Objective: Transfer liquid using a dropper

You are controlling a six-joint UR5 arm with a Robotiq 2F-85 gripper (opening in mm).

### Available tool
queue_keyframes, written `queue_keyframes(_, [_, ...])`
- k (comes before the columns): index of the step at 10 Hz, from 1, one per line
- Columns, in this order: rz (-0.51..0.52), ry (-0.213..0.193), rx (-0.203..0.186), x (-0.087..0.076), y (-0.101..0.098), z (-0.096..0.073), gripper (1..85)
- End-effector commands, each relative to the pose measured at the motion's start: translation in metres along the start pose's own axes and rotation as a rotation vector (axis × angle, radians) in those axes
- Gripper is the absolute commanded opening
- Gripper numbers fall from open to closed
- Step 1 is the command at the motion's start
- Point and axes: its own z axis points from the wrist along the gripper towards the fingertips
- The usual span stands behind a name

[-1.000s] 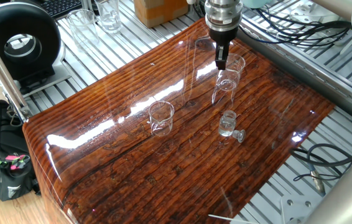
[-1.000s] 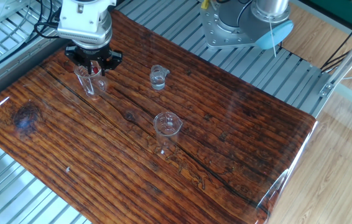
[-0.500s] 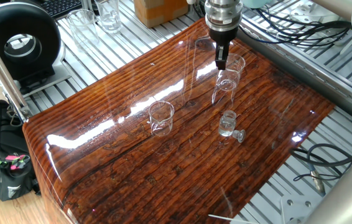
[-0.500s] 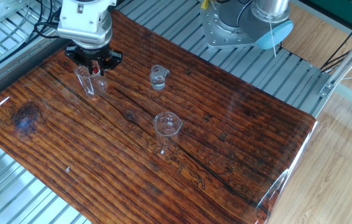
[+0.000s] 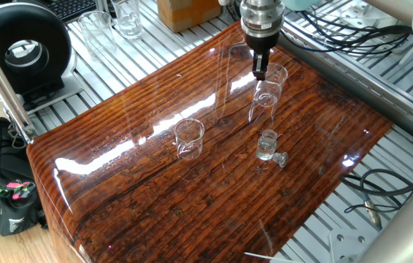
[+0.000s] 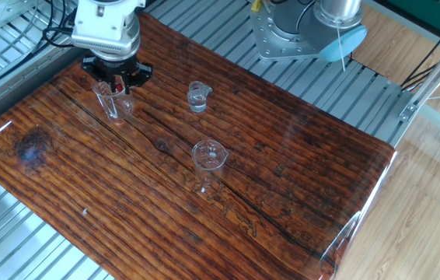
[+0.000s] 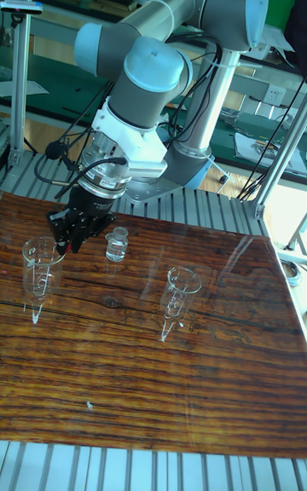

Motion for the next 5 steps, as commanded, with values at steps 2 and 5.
queue_keyframes(2, [0.008, -0.008, -0.008, -0.0015, 0.0013, -0.0005, 29.7])
queue_keyframes(5, [0.013, -0.006, -0.008, -0.0009, 0.0011, -0.0006, 27.3])
